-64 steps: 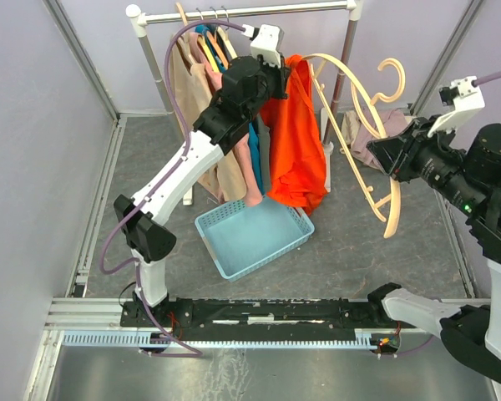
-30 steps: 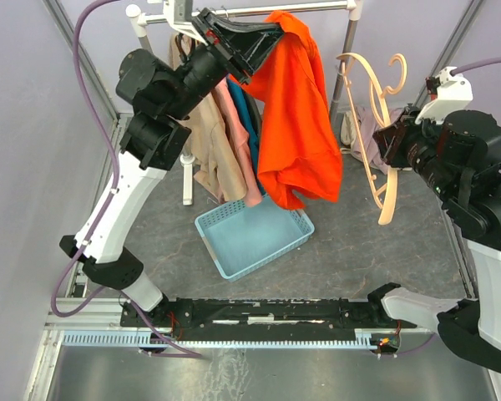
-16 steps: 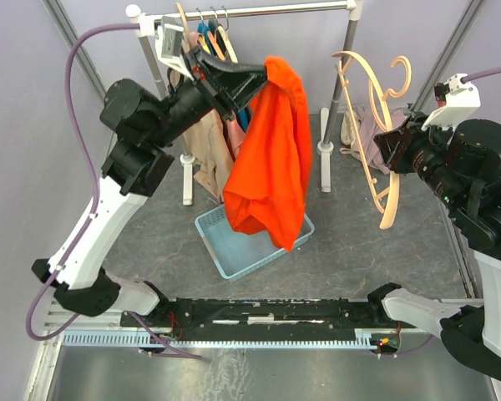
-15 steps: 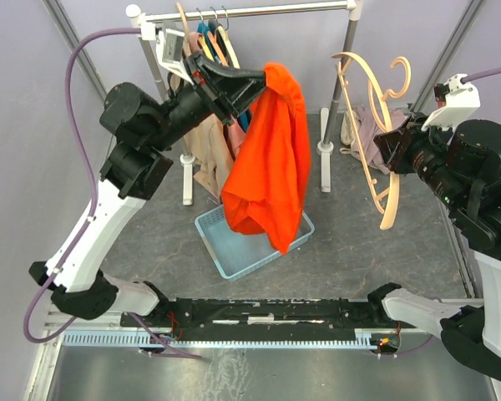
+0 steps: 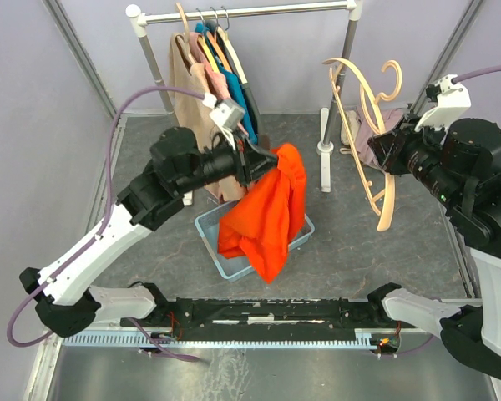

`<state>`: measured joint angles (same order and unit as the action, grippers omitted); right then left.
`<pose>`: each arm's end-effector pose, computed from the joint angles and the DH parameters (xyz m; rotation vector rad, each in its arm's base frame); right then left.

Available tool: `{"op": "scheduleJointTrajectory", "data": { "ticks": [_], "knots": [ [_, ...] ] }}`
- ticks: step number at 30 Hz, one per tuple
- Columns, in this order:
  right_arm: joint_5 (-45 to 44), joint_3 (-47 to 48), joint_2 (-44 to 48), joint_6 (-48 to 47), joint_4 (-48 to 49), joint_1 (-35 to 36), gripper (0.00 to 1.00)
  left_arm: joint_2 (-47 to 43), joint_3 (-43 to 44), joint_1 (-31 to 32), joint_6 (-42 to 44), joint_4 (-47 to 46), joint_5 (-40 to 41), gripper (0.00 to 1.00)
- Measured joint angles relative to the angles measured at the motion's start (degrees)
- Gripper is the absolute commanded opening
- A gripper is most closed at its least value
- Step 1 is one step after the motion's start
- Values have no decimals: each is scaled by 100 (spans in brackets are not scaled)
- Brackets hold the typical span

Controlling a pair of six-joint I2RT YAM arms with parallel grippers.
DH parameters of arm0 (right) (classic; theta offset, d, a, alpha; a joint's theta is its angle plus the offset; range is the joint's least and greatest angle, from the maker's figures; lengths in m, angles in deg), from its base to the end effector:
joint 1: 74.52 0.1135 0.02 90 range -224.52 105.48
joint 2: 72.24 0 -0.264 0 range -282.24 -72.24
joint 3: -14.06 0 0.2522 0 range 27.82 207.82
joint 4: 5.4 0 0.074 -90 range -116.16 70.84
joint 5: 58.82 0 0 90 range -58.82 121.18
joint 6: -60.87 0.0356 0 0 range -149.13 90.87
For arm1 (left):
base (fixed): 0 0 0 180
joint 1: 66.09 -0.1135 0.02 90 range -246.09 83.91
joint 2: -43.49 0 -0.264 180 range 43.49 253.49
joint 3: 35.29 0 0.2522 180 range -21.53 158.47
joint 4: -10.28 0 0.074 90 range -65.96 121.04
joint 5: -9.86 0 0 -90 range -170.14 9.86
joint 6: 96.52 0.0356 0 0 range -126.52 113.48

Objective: Remove the t-shirt from the hanger
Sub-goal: Place the T-shirt in the bin.

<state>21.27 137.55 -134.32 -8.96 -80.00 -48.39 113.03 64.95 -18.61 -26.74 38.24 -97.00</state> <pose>0.1134 0.0488 0.5433 0.0302 1.8171 0.4205 0.1631 -0.1931 0.4948 0.6279 1.5184 -1.1486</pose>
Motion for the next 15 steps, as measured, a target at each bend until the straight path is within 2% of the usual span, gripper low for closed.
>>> {"op": "scheduleJointTrajectory", "data": {
  "ticks": [7, 15],
  "knots": [
    [92, -162, -17, 46, -2, 0, 1, -564, -1344, 527, 273, 444, 1191, 3],
    [146, -249, -105, 76, 2, 0, 1, -885, -2212, 710, 267, 684, 2457, 3]
  ]
}}
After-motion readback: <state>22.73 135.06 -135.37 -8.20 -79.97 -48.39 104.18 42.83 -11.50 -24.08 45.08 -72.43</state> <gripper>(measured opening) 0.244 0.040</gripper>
